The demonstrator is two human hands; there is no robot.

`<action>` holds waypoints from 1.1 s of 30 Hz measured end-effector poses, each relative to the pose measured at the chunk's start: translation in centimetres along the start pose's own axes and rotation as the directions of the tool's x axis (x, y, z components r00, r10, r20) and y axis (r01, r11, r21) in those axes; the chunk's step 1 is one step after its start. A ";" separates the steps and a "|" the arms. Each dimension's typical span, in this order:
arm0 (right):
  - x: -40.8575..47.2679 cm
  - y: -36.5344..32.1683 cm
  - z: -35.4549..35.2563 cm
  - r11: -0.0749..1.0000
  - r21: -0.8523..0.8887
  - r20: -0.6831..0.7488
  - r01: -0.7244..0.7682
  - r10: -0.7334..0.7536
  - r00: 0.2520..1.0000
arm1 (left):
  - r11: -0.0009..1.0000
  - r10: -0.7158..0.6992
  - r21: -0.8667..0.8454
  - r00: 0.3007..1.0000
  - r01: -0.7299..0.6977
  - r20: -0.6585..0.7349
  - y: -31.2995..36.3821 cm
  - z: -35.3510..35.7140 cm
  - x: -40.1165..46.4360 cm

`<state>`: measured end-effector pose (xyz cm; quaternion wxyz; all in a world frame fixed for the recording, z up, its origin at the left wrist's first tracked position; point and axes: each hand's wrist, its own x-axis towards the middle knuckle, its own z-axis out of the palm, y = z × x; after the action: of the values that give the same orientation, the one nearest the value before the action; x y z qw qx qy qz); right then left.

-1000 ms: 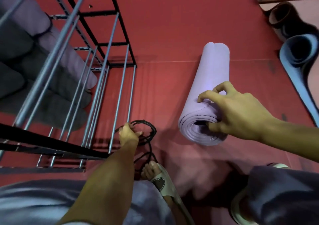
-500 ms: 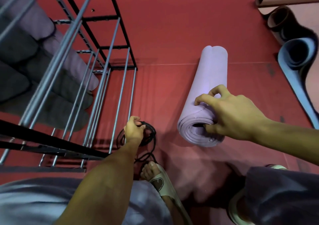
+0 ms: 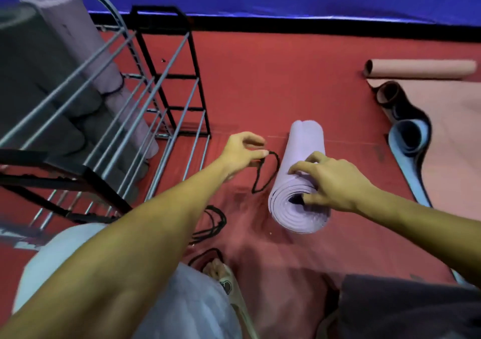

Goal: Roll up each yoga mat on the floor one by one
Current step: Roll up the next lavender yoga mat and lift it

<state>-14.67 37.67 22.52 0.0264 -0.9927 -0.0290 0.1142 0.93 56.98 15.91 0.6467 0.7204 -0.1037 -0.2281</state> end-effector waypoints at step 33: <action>-5.6 5.8 -13.0 0.490 0.863 -0.306 -0.124 0.702 0.643 | 0.479 0.588 0.488 0.680 -0.729 0.438 20.8 6.0 -6.6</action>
<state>-16.80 30.92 36.10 0.4311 -0.8246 0.2925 -0.2205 -4.58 51.63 37.23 0.3886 0.7666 -0.5110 0.0134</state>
